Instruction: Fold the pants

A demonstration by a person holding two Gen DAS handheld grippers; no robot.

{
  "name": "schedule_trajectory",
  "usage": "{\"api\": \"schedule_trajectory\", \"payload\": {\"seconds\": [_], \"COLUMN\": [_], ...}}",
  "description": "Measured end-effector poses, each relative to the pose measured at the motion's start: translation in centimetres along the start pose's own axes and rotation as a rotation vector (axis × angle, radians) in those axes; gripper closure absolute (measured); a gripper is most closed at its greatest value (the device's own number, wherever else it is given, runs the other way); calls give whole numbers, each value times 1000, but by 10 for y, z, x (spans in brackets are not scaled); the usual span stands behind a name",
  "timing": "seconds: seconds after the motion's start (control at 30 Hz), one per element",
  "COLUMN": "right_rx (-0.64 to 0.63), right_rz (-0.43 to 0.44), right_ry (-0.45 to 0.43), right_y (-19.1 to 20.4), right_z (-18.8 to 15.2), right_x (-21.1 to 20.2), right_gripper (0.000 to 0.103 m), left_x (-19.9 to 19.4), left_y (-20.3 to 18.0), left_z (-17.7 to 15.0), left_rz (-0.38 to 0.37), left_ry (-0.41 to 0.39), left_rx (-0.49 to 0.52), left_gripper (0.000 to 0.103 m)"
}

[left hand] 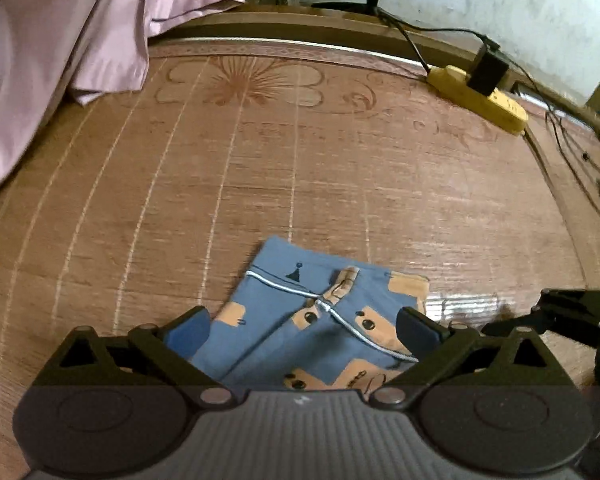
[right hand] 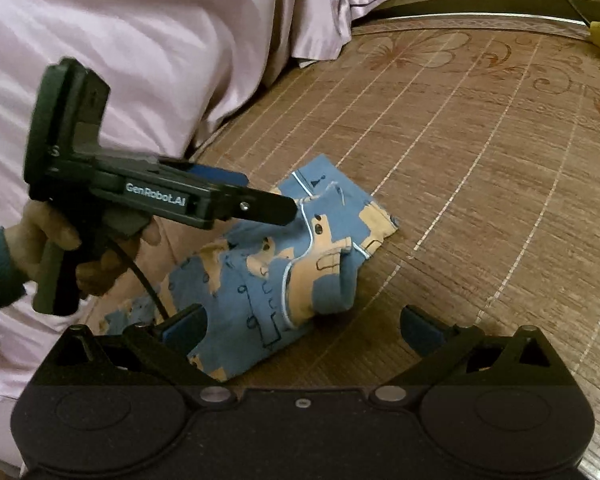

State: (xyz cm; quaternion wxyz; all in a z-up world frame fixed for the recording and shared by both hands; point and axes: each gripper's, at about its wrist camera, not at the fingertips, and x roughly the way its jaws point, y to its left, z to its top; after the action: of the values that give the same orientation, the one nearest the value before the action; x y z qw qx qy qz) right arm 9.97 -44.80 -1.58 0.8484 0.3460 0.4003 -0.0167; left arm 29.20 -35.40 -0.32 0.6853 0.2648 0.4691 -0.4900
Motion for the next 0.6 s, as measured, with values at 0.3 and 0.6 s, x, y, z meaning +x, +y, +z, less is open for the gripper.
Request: {"api": "schedule_trajectory", "payload": {"seconds": [0.3,0.6], "right_rx": [133,156], "right_rz": [52,37], "right_ry": [-26,-29], "right_y": [-15,-16], "right_z": [4,3], "right_x": [-8,-7], "right_gripper": [10,47], "left_x": [19,31], "left_y": [-4,-19], "left_z": [18,22], "left_rz": [-71,11], "left_ry": [46,123], "left_rx": [-16,42], "left_gripper": [32,52]}}
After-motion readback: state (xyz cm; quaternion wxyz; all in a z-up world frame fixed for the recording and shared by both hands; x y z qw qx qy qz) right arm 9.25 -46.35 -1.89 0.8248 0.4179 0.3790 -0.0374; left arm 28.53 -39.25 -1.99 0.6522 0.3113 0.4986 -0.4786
